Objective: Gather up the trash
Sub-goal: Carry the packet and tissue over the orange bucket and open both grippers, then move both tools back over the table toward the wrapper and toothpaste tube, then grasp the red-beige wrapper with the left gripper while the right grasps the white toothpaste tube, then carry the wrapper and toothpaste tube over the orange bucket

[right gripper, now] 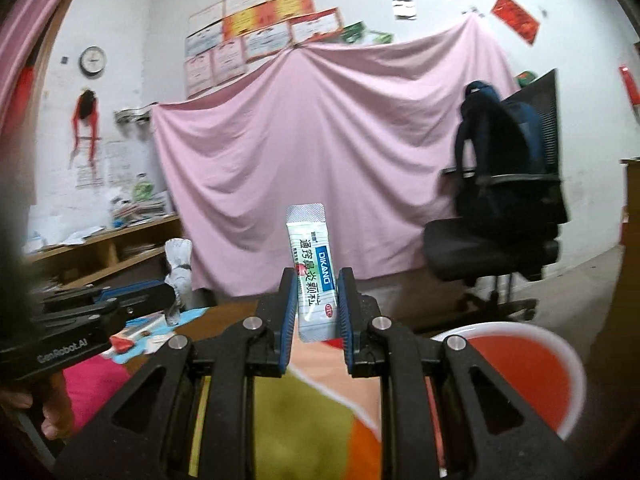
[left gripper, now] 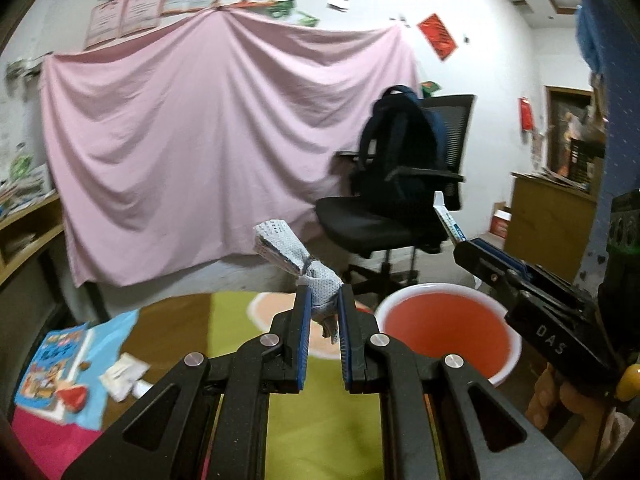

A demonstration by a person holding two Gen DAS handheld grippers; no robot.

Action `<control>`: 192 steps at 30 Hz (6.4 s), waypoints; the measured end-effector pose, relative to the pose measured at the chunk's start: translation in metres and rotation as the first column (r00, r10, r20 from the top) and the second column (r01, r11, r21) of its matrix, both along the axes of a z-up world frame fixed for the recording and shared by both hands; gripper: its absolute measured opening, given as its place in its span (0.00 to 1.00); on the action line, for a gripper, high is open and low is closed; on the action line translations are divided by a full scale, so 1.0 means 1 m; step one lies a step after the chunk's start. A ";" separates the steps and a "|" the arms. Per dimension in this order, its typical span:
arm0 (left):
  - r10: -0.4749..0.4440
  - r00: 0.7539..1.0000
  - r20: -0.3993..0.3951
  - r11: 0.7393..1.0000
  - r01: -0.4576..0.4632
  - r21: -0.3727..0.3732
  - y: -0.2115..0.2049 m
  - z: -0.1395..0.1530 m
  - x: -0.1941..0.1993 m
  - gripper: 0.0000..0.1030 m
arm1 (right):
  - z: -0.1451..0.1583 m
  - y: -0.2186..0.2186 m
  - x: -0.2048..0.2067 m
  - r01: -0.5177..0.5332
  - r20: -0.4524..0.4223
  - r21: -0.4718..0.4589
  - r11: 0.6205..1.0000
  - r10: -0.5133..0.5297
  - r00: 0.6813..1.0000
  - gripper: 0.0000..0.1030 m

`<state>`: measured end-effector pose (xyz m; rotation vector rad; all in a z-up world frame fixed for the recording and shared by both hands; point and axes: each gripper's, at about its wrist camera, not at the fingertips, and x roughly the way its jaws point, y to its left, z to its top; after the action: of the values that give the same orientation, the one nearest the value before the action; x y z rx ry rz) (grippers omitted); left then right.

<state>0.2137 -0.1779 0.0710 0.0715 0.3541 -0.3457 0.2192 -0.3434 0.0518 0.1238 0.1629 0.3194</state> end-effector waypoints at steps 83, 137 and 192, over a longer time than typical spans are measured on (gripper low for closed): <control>-0.090 0.952 -0.293 0.991 0.056 -0.121 -0.074 -0.051 0.085 0.29 | -0.057 -0.123 0.021 0.276 -0.248 0.064 0.959 -0.253 0.935 0.78; 0.536 0.844 0.005 0.839 -0.531 -0.119 0.259 -0.052 -0.047 0.98 | -0.015 0.185 0.032 -0.196 0.040 -0.088 0.977 0.200 0.979 1.00; 0.372 0.847 -0.379 0.915 -0.404 -0.007 0.262 -0.104 0.022 0.02 | -0.111 0.266 0.117 -0.557 -0.599 -0.177 0.812 0.359 0.715 0.33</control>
<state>0.2354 0.0839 -0.0328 -0.1547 0.7169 0.0353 0.3360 -0.0778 -0.0589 -0.1946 0.8301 0.7611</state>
